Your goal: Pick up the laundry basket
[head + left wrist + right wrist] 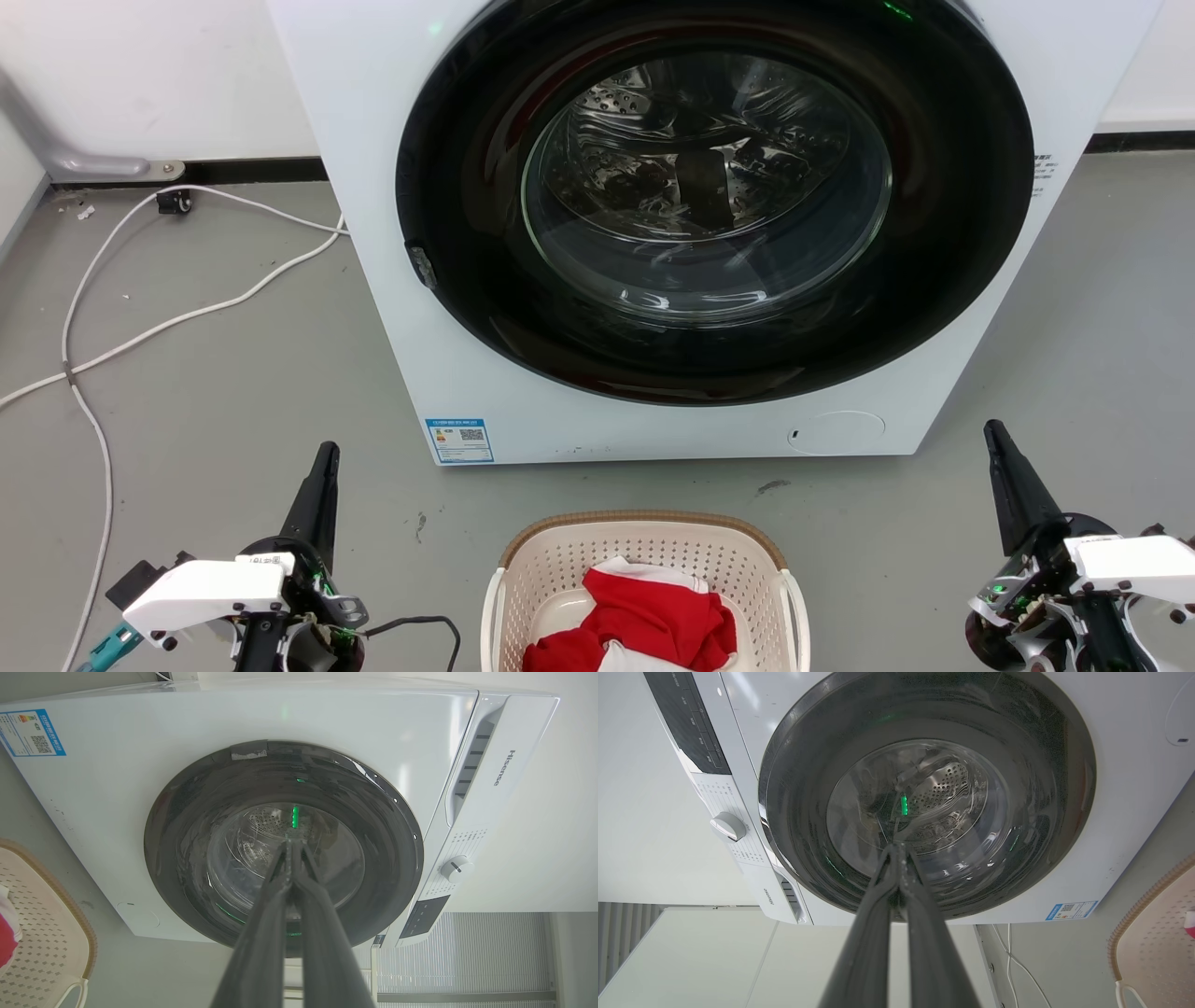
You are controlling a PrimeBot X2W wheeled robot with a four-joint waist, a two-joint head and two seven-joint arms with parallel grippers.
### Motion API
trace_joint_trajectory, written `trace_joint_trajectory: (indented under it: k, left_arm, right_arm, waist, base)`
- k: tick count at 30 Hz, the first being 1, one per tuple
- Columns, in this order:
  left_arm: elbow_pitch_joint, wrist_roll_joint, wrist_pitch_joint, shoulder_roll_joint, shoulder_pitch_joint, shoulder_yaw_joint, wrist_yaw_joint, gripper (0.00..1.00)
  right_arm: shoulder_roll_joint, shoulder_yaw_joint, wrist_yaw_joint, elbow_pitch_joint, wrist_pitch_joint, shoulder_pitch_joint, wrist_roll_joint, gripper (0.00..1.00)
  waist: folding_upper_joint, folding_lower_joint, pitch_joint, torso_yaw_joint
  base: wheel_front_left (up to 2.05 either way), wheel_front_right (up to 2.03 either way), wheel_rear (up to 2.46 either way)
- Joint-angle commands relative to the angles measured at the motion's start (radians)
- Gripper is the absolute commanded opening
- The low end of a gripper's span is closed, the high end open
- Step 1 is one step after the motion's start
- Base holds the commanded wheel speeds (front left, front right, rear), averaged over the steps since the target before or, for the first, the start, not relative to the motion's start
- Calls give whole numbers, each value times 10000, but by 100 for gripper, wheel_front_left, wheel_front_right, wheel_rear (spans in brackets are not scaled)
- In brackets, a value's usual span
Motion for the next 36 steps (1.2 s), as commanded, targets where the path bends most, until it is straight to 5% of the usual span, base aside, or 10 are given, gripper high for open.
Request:
trace_joint_trajectory:
  k: [1, 35, 36]
  left_arm:
    - [-2, 10, 8, 13, -80, 6, -25, 0]
    - [-2, 10, 8, 13, -81, 6, -25, 0]
    - [25, -2, -5, -4, 14, -1, 2, 100]
  right_arm:
    - [-27, 3, -4, -7, 8, -102, 36, 0]
    - [-27, 3, -4, -7, 8, -102, 38, 0]
    - [4, 1, 0, 24, -3, 15, -5, 100]
  waist:
    - [0, 0, 0, 0]
    - [0, 0, 0, 0]
    - [0, 1, 0, 0]
  base:
    - [0, 0, 0]
    - [0, 0, 0]
    - [0, 0, 0]
